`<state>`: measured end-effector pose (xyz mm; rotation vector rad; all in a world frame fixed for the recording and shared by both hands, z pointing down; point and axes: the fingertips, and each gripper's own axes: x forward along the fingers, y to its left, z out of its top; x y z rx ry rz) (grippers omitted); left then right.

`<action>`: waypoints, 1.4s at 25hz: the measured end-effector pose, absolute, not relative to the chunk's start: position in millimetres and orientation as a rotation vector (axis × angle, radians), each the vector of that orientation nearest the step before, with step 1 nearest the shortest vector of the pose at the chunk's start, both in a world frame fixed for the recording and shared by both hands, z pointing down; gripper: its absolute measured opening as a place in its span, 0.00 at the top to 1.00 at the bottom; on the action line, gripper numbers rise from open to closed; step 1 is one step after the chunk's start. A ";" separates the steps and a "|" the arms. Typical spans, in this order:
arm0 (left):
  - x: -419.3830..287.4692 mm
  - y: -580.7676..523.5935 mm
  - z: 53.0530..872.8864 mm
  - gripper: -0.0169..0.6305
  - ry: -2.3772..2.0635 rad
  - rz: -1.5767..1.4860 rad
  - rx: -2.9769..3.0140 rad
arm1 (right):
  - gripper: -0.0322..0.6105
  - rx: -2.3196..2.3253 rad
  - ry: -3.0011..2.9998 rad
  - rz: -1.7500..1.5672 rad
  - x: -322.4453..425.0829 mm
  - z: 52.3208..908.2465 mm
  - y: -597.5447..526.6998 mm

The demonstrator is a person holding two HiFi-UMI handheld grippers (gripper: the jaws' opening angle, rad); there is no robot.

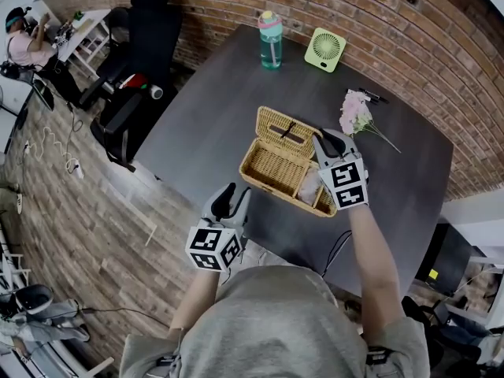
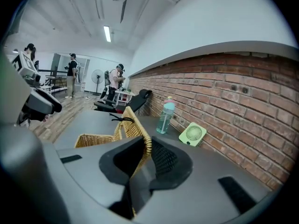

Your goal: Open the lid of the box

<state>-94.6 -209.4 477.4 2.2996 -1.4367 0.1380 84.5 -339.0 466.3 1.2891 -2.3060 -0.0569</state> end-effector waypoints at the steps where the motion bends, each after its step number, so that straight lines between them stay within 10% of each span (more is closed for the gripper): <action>1: -94.2 -209.5 478.4 0.72 -1.435 0.141 2.298 | 0.86 1.295 -2.306 -0.049 86.4 467.7 -341.6; 35: -83.9 -230.6 495.4 0.72 -1.390 0.225 2.293 | 0.84 1.380 -2.229 0.242 125.3 534.8 -411.8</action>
